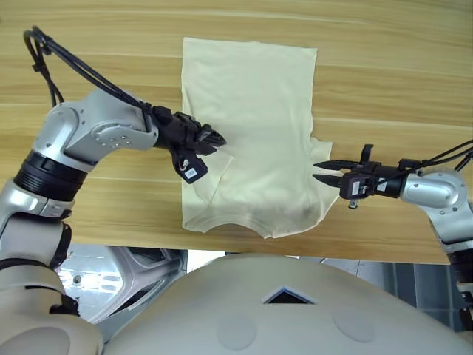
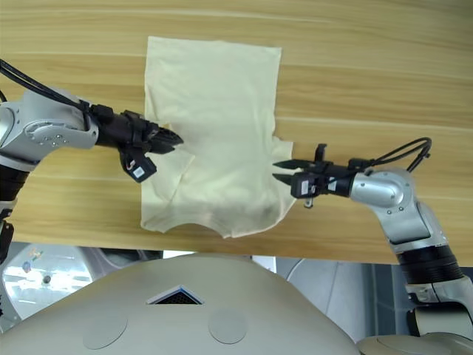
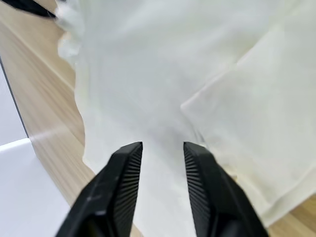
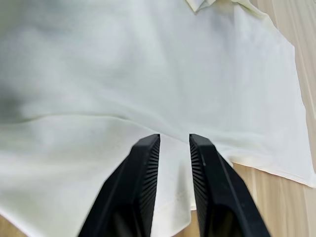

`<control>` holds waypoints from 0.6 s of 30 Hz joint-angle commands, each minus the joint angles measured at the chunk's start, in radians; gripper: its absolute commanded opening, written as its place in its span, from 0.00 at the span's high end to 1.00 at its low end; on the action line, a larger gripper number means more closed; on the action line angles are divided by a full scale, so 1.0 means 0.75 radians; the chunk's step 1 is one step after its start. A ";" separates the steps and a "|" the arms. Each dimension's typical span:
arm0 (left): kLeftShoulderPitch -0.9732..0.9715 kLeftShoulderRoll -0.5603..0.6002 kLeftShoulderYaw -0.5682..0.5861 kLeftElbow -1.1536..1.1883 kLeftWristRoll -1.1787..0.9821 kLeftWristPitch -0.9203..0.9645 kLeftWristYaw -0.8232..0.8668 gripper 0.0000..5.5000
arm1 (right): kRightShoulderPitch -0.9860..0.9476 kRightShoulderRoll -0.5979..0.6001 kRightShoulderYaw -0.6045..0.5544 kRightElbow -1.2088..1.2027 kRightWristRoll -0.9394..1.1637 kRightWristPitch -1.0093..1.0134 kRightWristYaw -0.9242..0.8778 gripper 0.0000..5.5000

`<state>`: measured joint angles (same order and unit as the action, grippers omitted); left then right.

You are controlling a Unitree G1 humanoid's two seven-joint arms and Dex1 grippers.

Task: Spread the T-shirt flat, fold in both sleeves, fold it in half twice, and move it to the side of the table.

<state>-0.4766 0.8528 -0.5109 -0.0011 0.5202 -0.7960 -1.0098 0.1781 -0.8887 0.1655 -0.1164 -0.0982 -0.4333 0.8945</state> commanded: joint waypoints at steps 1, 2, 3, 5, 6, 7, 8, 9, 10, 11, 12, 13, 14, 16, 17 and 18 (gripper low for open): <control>-0.006 0.014 0.027 0.011 0.021 -0.005 0.038 0.60 | -0.020 -0.001 -0.003 0.000 -0.001 0.004 -0.001 0.80; -0.007 0.019 0.051 0.009 -0.003 0.010 0.049 0.57 | -0.019 -0.001 -0.004 0.001 -0.002 0.002 -0.002 0.80; -0.012 0.031 0.089 0.017 -0.032 0.025 0.068 0.53 | -0.015 -0.007 -0.018 -0.002 -0.004 -0.001 -0.010 0.80; 0.012 0.065 0.201 0.031 -0.134 0.068 0.122 0.46 | -0.036 -0.024 -0.111 -0.035 0.031 0.016 -0.047 0.80; 0.049 0.077 0.265 0.035 -0.172 0.085 0.168 0.43 | -0.049 -0.044 -0.177 -0.057 0.050 0.017 -0.065 0.77; 0.089 0.086 0.316 0.038 -0.195 0.100 0.211 0.40 | -0.064 -0.058 -0.243 -0.071 0.066 0.030 -0.086 0.75; 0.127 0.093 0.350 0.039 -0.203 0.108 0.244 0.37 | -0.072 -0.072 -0.295 -0.076 0.076 0.038 -0.098 0.71; 0.169 0.096 0.380 0.048 -0.215 0.114 0.276 0.35 | -0.053 -0.100 -0.358 -0.078 0.082 0.038 -0.097 0.69; 0.203 0.099 0.400 0.056 -0.219 0.119 0.300 0.31 | -0.023 -0.123 -0.413 -0.079 0.086 0.037 -0.094 0.65; 0.243 0.103 0.419 0.079 -0.213 0.115 0.333 0.29 | 0.035 -0.157 -0.473 -0.075 0.057 0.027 -0.085 0.63; 0.274 0.105 0.436 0.095 -0.209 0.114 0.358 0.26 | 0.091 -0.187 -0.518 -0.068 0.021 0.015 -0.077 0.60; 0.310 0.108 0.451 0.109 -0.204 0.114 0.383 0.23 | 0.158 -0.219 -0.554 -0.058 -0.024 -0.005 -0.059 0.56; 0.344 0.110 0.461 0.129 -0.195 0.108 0.411 0.19 | 0.235 -0.245 -0.577 -0.066 -0.062 -0.028 -0.034 0.52; 0.391 0.107 0.473 0.155 -0.177 0.098 0.454 0.14 | 0.346 -0.266 -0.601 -0.111 -0.107 -0.055 -0.005 0.51; 0.404 0.106 0.475 0.161 -0.171 0.095 0.469 0.10 | 0.381 -0.264 -0.601 -0.131 -0.117 -0.065 0.002 0.51; 0.418 0.108 0.477 0.168 -0.167 0.090 0.484 0.07 | 0.408 -0.260 -0.595 -0.143 -0.128 -0.077 0.004 0.51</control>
<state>-0.1822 0.9228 -0.1680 0.1153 0.3845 -0.7186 -0.6677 0.4564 -1.0705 -0.2692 -0.1979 -0.1791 -0.4702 0.8849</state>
